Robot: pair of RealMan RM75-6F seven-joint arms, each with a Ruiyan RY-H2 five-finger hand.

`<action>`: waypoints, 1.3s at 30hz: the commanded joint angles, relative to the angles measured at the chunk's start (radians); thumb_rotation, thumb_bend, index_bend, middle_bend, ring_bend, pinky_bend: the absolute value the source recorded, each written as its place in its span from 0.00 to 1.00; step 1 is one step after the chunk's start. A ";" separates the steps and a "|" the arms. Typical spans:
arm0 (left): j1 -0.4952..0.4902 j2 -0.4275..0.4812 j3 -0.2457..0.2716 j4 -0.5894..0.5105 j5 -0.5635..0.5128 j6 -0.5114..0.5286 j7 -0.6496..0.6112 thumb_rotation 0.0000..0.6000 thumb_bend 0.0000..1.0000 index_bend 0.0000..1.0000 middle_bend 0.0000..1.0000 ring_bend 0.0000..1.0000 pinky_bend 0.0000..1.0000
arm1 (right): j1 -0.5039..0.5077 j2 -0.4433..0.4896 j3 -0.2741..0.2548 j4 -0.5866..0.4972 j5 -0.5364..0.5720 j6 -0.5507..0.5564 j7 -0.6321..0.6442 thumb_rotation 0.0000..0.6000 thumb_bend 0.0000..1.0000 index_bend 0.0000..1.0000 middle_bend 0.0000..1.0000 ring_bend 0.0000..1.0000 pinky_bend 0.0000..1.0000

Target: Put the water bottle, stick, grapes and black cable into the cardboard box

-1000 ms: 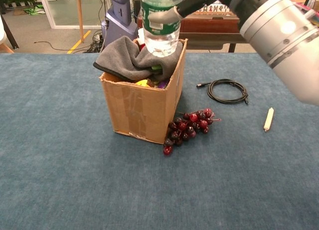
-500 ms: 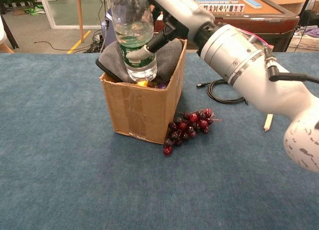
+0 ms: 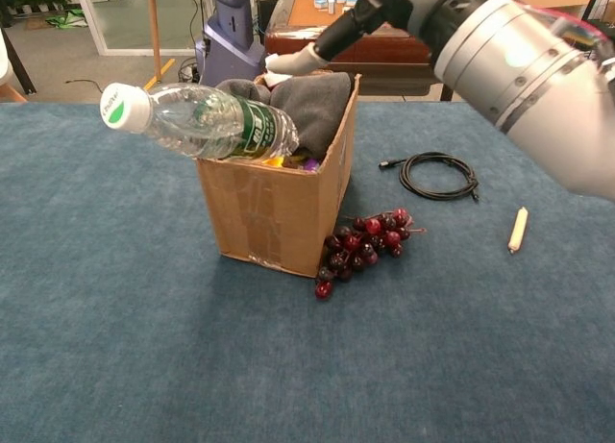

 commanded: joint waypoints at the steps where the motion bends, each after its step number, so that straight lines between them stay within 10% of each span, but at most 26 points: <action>1: -0.001 -0.001 0.000 0.000 -0.002 -0.003 0.003 1.00 0.19 0.54 0.20 0.40 0.67 | -0.042 0.080 -0.025 -0.064 -0.020 0.027 -0.069 1.00 0.00 0.04 0.17 0.10 0.32; 18: -0.010 -0.016 -0.001 0.009 -0.017 -0.025 0.031 1.00 0.19 0.53 0.20 0.40 0.67 | -0.231 0.492 -0.197 -0.262 0.005 -0.041 -0.221 1.00 0.03 0.44 0.99 0.98 0.97; 25: -0.011 -0.021 -0.003 0.013 -0.023 -0.028 0.036 1.00 0.19 0.53 0.20 0.40 0.67 | -0.247 0.525 -0.265 -0.208 0.022 -0.145 -0.267 1.00 0.25 0.47 1.00 1.00 1.00; 39: -0.010 -0.020 -0.006 0.015 -0.029 -0.028 0.025 1.00 0.19 0.53 0.20 0.40 0.67 | -0.228 0.436 -0.303 -0.057 0.111 -0.326 -0.390 1.00 0.32 0.48 1.00 1.00 1.00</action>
